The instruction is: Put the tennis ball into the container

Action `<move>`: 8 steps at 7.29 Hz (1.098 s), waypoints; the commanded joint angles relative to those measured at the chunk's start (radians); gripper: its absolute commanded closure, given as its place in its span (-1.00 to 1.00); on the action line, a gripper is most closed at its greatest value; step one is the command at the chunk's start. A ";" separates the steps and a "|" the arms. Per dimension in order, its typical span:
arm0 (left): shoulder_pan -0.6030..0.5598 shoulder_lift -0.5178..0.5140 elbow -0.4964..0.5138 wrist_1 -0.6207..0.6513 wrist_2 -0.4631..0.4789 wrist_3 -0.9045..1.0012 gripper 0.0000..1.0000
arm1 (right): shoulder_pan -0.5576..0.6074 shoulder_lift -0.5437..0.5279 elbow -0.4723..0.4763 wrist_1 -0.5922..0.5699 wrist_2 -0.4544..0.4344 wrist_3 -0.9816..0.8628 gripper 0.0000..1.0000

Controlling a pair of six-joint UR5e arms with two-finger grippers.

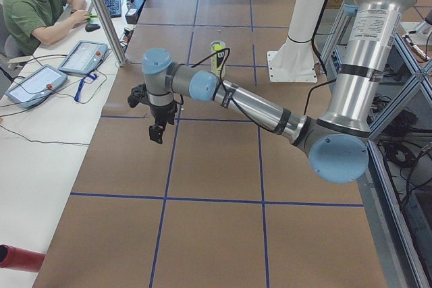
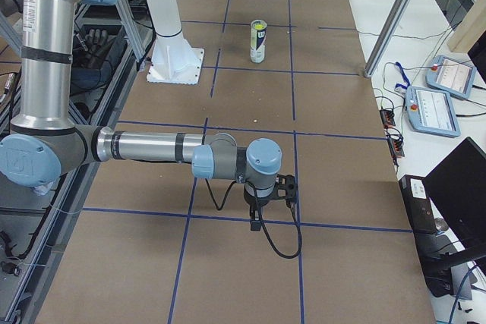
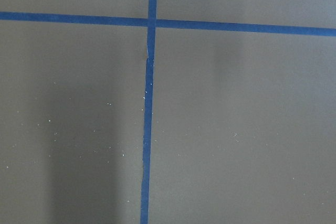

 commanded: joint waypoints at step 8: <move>-0.162 0.175 0.101 -0.071 -0.057 0.046 -1.00 | 0.000 0.001 0.000 0.000 0.000 0.000 -1.00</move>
